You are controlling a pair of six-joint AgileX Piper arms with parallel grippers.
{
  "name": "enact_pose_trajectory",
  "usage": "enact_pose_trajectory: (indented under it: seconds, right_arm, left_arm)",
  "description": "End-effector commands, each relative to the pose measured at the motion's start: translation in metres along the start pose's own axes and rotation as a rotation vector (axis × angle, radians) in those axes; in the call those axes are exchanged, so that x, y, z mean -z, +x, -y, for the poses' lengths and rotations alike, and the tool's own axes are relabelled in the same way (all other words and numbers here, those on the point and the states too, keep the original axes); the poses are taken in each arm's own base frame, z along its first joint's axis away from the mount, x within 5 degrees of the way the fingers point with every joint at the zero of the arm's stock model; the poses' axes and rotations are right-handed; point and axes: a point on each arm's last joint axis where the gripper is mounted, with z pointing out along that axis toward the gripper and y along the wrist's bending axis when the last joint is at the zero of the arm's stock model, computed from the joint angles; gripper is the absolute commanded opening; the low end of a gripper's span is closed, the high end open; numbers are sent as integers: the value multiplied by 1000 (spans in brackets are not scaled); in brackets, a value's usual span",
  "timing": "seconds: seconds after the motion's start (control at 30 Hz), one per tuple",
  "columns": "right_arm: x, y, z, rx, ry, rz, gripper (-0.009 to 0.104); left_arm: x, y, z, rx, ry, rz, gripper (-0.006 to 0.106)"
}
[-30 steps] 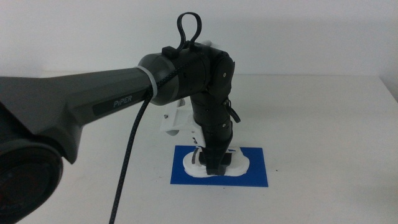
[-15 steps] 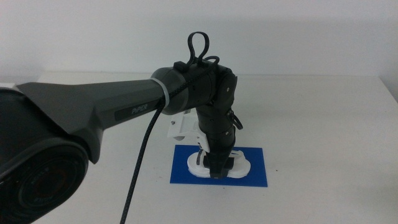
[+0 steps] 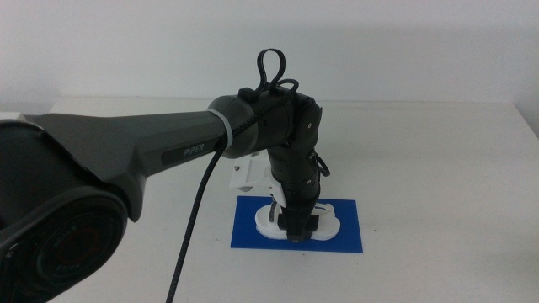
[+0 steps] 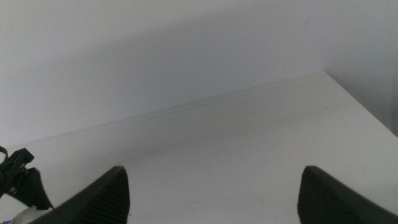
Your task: Use one arm to grab the shoe from the table and place it on the mat.
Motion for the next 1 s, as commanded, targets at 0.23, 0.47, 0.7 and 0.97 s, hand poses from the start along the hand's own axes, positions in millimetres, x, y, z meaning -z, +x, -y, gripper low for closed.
enact_pose_trajectory:
  seconds: [0.23,0.47,0.7,0.97]
  right_arm:
    - [0,0,0,11,-3,10,79]
    - [0,0,0,11,-3,10,79]
    - [0,0,0,11,-3,10,79]
    - [0,0,0,11,-3,10,79]
  left_arm:
    - [43,5,0,-74,106,-54,94]
    - [171,-23,-36,-437,427,46,94]
    - [219,-109,-88,-1047,560,338,94]
    - [209,-174,-155,-1642,790,850,94]
